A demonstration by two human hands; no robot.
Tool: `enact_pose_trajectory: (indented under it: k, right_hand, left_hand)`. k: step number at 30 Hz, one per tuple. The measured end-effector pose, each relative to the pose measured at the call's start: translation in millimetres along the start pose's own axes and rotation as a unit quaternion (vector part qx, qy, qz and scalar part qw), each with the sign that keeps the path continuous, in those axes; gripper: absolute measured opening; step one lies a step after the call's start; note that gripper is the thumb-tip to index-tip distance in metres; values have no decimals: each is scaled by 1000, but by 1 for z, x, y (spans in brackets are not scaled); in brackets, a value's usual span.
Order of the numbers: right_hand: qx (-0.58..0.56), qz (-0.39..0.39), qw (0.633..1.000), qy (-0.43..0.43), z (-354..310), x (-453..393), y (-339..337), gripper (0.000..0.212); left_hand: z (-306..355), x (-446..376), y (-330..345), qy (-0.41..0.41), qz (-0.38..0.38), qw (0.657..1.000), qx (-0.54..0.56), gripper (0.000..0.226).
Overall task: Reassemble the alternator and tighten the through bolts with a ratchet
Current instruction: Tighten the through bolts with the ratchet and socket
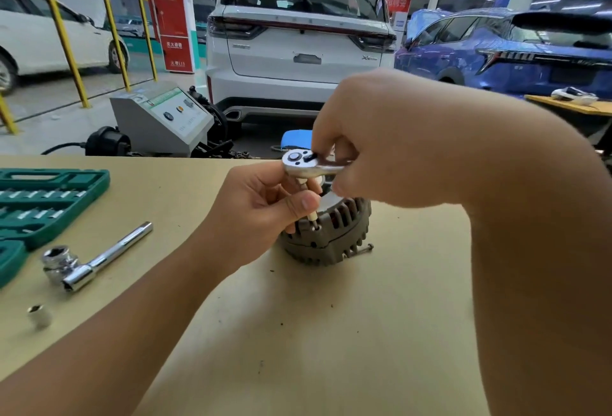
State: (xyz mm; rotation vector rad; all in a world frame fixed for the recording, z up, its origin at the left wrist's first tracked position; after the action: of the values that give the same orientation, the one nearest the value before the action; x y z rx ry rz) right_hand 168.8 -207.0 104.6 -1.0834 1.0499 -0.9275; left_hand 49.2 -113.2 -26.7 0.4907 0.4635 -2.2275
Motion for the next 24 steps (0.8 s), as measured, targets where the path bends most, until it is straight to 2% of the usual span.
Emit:
enact_pose_trajectory:
  k: [2,3,4,5,6,8,10,12,13,15,16,17,19,20,22,24]
  right_hand:
    - [-23,-1,999,-23,4,3,-1,26]
    - [-28,-12,999,-31,3,4,-1,13]
    - [-31,-22,999,-33,4,4,-1,11]
    - [-23,-35,998,-35,6,4,-1,28]
    - [-28,-38,998,-34,7,5,-2,35]
    - [-39,-37,998,-39,3,8,1,35]
    - [-57,-52,996,-46,-1,9,11,35]
    - [-69,-69,995,-25,-4,8,22,28]
    - [-61,-70,996,-12,-3,9,28,27]
    - [-72,-41,996,22,3,17,38,26]
    - [-96,-7,995,41,7,24,42,26]
    - [-119,32,991,59,12,31,49,27]
    - [-112,83,987,84,23,46,66,27]
    - [-96,78,988,97,26,53,77,23]
    - [-128,51,985,105,32,64,95,17]
    - [-205,63,971,105,40,69,101,19]
  left_hand:
    - [0,-1,1,1,-3,1000,-10,6]
    - [0,-1,2,1,-4,1000,-9,7]
    - [-2,0,3,0,-3,1000,-2,8]
    - [-3,1,6,-2,-3,1000,7,8]
    - [-4,2,8,-4,-4,1000,13,9]
    - [-3,2,10,10,-12,1000,-9,8]
    - [-4,1,7,62,-8,995,-74,6]
    - [-11,2,1,92,61,986,-124,6]
    - [-18,3,-3,78,124,979,-139,12]
    - [-35,5,-11,-16,262,951,-163,34]
    - [-42,5,-13,-89,302,935,-163,46]
    - [-47,3,-15,-170,302,927,-143,59]
    - [-55,-2,-14,-292,214,930,-61,84]
    - [-57,-4,-11,-326,166,931,-10,92]
    - [-58,-6,-12,-357,121,924,70,96]
    - [-61,-8,-16,-357,126,920,101,88]
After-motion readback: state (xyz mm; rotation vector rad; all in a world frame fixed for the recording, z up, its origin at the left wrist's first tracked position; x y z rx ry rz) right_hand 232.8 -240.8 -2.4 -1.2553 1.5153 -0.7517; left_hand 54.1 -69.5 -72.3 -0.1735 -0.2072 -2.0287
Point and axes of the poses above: each hand's wrist, its own x-axis away from the middle knuckle, its own y-axis out of the palm, z = x × y, the point moved 2 cm from there along -x, towards the middle knuckle, and after that the axes turned 11 degrees about -y, right-handed, at the moved point
